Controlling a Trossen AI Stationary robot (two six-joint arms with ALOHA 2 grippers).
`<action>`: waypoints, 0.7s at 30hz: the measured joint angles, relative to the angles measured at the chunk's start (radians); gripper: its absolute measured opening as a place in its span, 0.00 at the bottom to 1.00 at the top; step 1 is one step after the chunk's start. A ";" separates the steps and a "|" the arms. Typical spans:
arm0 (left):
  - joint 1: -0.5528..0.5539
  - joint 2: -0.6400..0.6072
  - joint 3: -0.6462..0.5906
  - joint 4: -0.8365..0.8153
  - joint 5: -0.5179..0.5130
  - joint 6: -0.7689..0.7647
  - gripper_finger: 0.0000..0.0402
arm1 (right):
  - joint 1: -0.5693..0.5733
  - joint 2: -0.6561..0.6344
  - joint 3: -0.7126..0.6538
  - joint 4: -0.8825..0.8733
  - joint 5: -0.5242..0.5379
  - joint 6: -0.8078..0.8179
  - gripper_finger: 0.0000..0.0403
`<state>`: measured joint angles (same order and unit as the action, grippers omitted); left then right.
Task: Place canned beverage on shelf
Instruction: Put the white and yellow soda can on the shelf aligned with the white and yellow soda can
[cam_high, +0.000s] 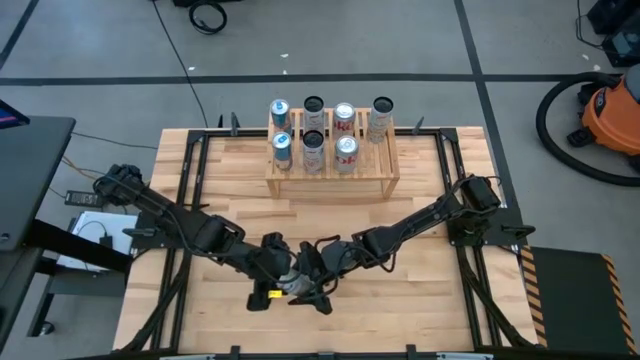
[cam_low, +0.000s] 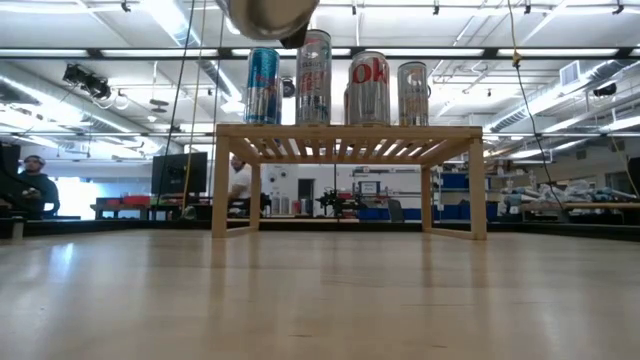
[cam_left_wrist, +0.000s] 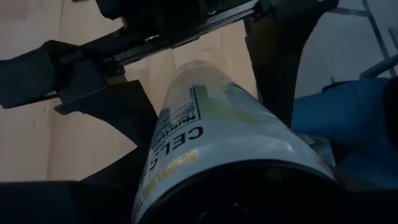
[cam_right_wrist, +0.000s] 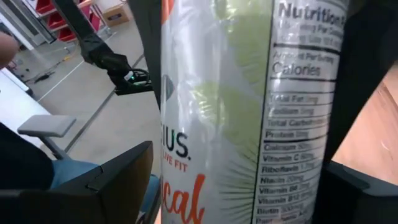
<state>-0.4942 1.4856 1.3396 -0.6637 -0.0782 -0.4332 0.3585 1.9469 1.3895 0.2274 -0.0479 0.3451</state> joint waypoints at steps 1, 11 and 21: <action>0.000 0.002 0.000 -0.002 0.000 0.000 0.66 | -0.001 0.000 0.000 -0.006 -0.002 0.001 0.85; -0.003 0.004 -0.001 0.011 0.003 -0.003 0.67 | -0.003 0.000 0.000 -0.014 -0.013 0.003 0.62; 0.000 0.004 -0.002 0.015 0.005 -0.002 0.70 | -0.002 -0.001 0.001 -0.017 -0.012 -0.004 0.62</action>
<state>-0.4942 1.4899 1.3379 -0.6489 -0.0729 -0.4354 0.3565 1.9461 1.3903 0.2108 -0.0601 0.3412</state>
